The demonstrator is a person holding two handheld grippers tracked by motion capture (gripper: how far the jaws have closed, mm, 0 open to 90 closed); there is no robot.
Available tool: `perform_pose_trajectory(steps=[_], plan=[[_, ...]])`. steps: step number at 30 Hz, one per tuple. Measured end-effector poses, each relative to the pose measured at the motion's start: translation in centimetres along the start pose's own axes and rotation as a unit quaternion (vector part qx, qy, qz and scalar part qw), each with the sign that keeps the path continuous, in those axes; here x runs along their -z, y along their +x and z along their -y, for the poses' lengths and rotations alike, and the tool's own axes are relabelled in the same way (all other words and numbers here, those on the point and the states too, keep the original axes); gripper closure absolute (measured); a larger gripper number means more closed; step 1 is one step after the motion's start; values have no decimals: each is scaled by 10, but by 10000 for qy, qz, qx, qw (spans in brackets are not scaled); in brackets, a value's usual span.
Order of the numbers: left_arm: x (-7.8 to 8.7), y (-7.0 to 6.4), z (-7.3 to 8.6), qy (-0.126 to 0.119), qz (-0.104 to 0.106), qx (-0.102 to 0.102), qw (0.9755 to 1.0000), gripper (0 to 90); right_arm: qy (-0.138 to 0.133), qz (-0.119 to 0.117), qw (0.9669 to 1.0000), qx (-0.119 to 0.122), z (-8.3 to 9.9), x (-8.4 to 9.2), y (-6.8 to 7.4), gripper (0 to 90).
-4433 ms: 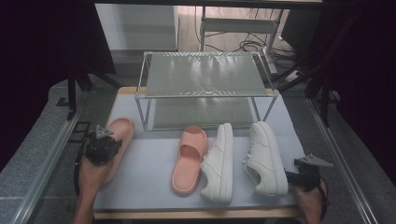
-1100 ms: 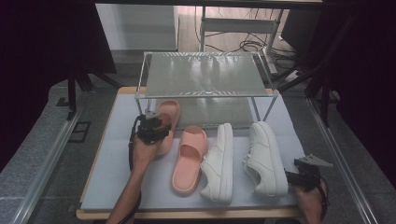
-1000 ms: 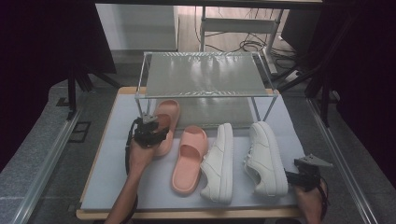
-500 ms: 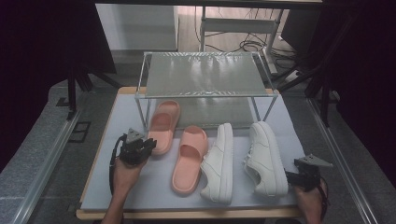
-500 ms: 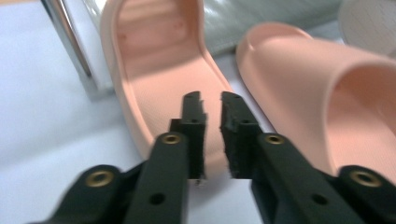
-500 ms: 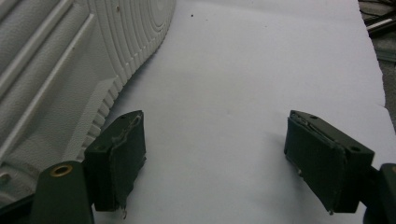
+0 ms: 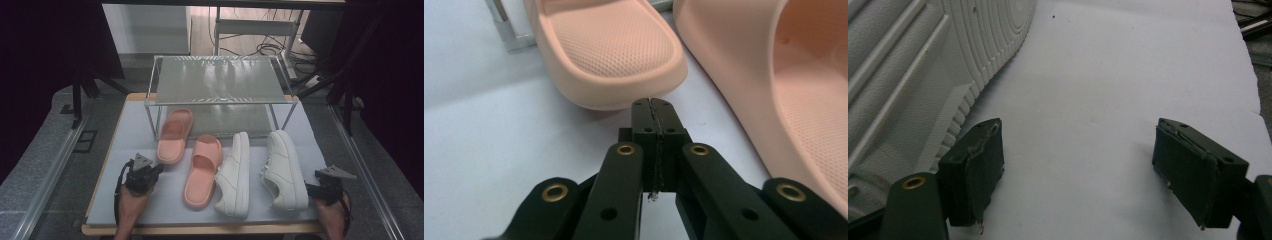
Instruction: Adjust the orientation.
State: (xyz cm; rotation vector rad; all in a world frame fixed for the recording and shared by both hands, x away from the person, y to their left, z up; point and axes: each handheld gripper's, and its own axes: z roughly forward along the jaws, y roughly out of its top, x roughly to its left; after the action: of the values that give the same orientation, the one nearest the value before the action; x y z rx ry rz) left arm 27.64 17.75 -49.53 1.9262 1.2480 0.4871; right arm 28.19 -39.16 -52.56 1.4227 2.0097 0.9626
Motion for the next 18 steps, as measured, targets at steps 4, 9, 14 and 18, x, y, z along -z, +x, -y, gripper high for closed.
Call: perform_pose_trajectory(steps=[4, 9, 14, 18], plan=[[-6, 0, -2, 30, -37, -35, 10000, 896, 1, 0, 10000, -1, 0, 0, 0, 207], [-17, 0, -10, 26, -88, -78, 9999, 896, 0, -1, 10000, -1, 0, 0, 0, 207], [-24, 0, -16, 10, -64, -79, 9999, 897, -1, -2, 10000, -1, 0, 0, 0, 207], [-34, 2, -22, -19, -28, -35, 10000, 897, 0, -3, 10000, -2, 0, 0, 0, 207]])
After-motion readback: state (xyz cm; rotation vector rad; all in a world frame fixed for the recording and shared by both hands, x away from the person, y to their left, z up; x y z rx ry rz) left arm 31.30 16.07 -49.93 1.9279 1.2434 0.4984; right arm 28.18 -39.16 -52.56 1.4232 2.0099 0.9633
